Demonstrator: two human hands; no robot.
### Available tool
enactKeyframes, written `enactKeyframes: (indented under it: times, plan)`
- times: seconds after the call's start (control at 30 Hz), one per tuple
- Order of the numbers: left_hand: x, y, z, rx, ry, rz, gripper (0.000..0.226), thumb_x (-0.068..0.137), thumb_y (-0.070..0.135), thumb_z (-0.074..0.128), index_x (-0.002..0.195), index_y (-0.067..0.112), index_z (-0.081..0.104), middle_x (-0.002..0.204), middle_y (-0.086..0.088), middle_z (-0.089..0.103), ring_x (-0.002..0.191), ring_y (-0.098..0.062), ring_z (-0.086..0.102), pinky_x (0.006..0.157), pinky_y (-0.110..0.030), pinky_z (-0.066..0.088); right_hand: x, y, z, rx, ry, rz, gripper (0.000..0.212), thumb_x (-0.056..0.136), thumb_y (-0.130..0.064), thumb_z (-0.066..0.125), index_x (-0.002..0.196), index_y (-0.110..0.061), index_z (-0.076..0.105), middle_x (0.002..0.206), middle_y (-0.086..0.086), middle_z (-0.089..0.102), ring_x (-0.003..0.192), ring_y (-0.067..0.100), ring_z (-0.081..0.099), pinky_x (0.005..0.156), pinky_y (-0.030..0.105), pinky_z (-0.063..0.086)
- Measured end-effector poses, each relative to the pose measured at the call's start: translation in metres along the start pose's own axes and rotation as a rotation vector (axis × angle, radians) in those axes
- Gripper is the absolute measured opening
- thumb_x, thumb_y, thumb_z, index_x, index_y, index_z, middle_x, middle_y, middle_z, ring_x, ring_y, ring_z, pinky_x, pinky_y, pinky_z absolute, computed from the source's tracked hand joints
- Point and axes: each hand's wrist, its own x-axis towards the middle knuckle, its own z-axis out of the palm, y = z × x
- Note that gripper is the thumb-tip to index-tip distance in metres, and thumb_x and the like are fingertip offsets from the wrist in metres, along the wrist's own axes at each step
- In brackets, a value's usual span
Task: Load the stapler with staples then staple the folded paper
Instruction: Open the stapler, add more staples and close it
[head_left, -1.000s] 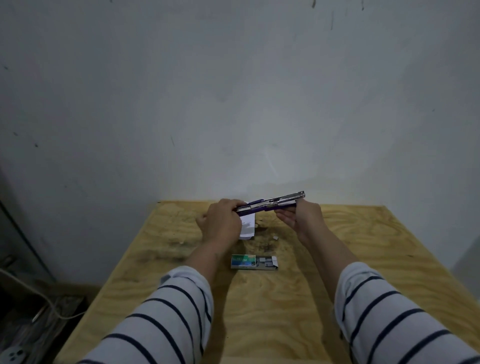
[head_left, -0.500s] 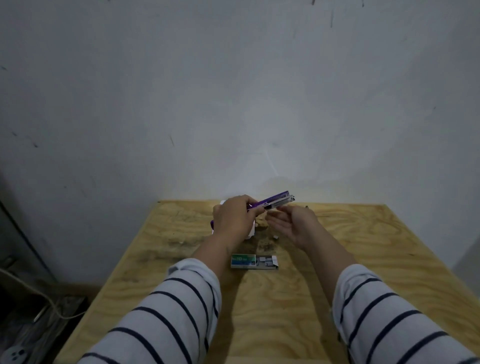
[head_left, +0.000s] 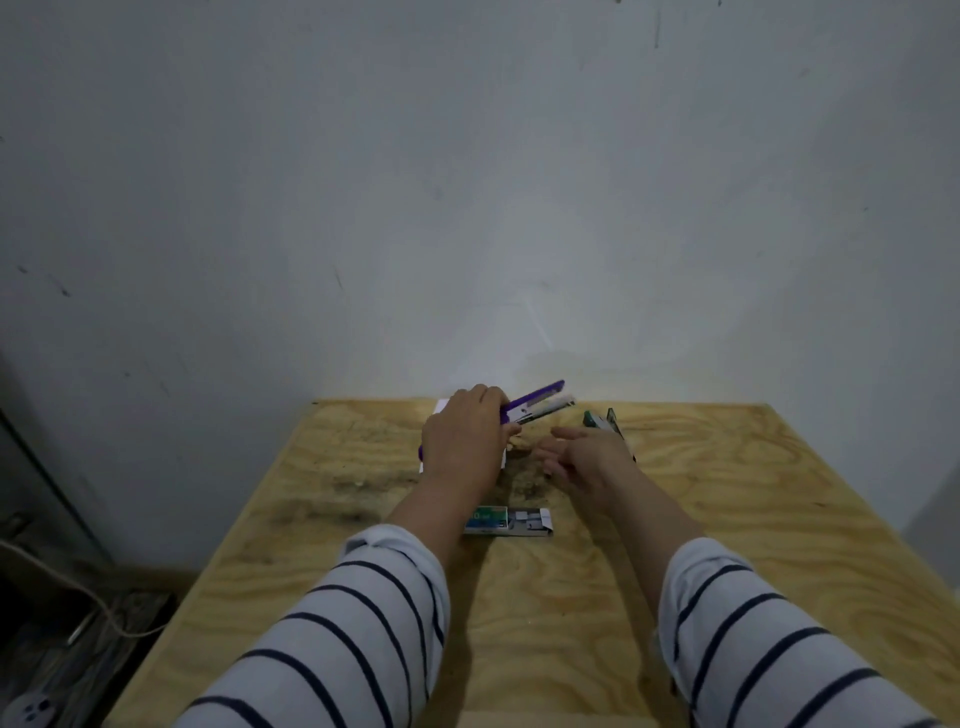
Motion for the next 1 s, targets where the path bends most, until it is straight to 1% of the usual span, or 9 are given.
enactKeyframes:
  times: [0.07, 0.13, 0.3, 0.4, 0.5, 0.6, 0.77, 0.9, 1.0]
  plan:
    - [-0.003, -0.001, 0.001, -0.027, -0.069, -0.118, 0.028, 0.094, 0.042, 0.052, 0.112, 0.023, 0.059, 0.106, 0.003, 0.063, 0.097, -0.018, 0.058, 0.068, -0.032, 0.049, 0.005, 0.01, -0.006, -0.226, 0.117, -0.173, 0.032, 0.084, 0.007, 0.058, 0.114, -0.006, 0.061, 0.096, 0.016, 0.066, 0.079, 0.023, 0.065, 0.055, 0.026, 0.053]
    - [-0.006, -0.004, 0.004, -0.038, -0.153, -0.191, 0.029, 0.094, 0.043, 0.05, 0.109, 0.022, 0.063, 0.101, 0.001, 0.066, 0.092, -0.019, 0.06, 0.064, -0.029, 0.045, 0.009, 0.018, -0.013, -0.484, 0.216, -0.299, 0.028, 0.081, 0.005, 0.062, 0.104, -0.012, 0.06, 0.08, 0.004, 0.06, 0.066, 0.015, 0.056, 0.05, 0.024, 0.043]
    - [-0.018, -0.014, 0.015, -0.055, -0.287, -0.285, 0.028, 0.095, 0.042, 0.048, 0.101, 0.022, 0.067, 0.096, -0.002, 0.068, 0.087, -0.023, 0.061, 0.064, -0.03, 0.043, 0.015, 0.036, -0.017, -0.729, 0.235, -0.497, 0.025, 0.085, -0.002, 0.057, 0.104, -0.019, 0.061, 0.081, -0.004, 0.058, 0.069, 0.009, 0.053, 0.055, 0.025, 0.041]
    - [-0.023, -0.015, 0.019, -0.097, -0.329, -0.296, 0.027, 0.095, 0.04, 0.05, 0.103, 0.021, 0.067, 0.098, -0.004, 0.067, 0.088, -0.024, 0.061, 0.063, -0.03, 0.042, 0.012, 0.041, -0.014, -0.764, 0.198, -0.539, 0.022, 0.087, -0.007, 0.057, 0.105, -0.02, 0.061, 0.087, -0.003, 0.059, 0.073, 0.011, 0.053, 0.054, 0.024, 0.036]
    - [-0.028, -0.015, 0.021, -0.112, -0.286, -0.29, 0.026, 0.095, 0.038, 0.05, 0.106, 0.021, 0.066, 0.101, -0.004, 0.066, 0.09, -0.025, 0.061, 0.067, -0.032, 0.045, 0.004, 0.041, -0.01, -0.78, 0.178, -0.582, 0.014, 0.087, -0.013, 0.06, 0.098, -0.021, 0.063, 0.093, -0.003, 0.061, 0.082, 0.013, 0.056, 0.068, 0.026, 0.044]
    - [-0.03, -0.016, 0.023, -0.135, -0.263, -0.287, 0.026, 0.095, 0.037, 0.051, 0.106, 0.02, 0.067, 0.102, -0.005, 0.065, 0.092, -0.026, 0.06, 0.064, -0.031, 0.041, -0.006, 0.039, -0.005, -0.826, 0.023, -0.62, 0.005, 0.084, -0.017, 0.064, 0.085, -0.021, 0.062, 0.091, 0.0, 0.065, 0.084, 0.016, 0.059, 0.075, 0.03, 0.05]
    - [-0.027, -0.019, 0.025, -0.153, -0.28, -0.303, 0.024, 0.095, 0.036, 0.052, 0.101, 0.022, 0.069, 0.102, -0.004, 0.067, 0.092, -0.026, 0.06, 0.064, -0.031, 0.041, -0.019, 0.031, -0.002, -1.076, -0.179, -0.691, 0.005, 0.081, -0.017, 0.068, 0.078, -0.018, 0.064, 0.089, 0.003, 0.067, 0.083, 0.019, 0.061, 0.074, 0.036, 0.052]
    - [-0.024, -0.02, 0.027, -0.174, -0.305, -0.331, 0.022, 0.094, 0.035, 0.054, 0.101, 0.022, 0.07, 0.105, -0.003, 0.068, 0.095, -0.025, 0.059, 0.065, -0.03, 0.037, -0.024, 0.029, -0.004, -1.231, -0.213, -0.703, 0.006, 0.077, -0.021, 0.068, 0.075, -0.015, 0.069, 0.083, 0.001, 0.069, 0.078, 0.018, 0.062, 0.068, 0.034, 0.051]
    - [-0.021, -0.021, 0.028, -0.172, -0.33, -0.338, 0.022, 0.094, 0.035, 0.054, 0.1, 0.023, 0.07, 0.103, -0.003, 0.068, 0.093, -0.025, 0.059, 0.065, -0.03, 0.039, -0.023, 0.03, -0.005, -1.378, -0.168, -0.767, 0.009, 0.078, -0.028, 0.067, 0.077, -0.02, 0.069, 0.087, -0.001, 0.067, 0.082, 0.018, 0.06, 0.064, 0.029, 0.044]
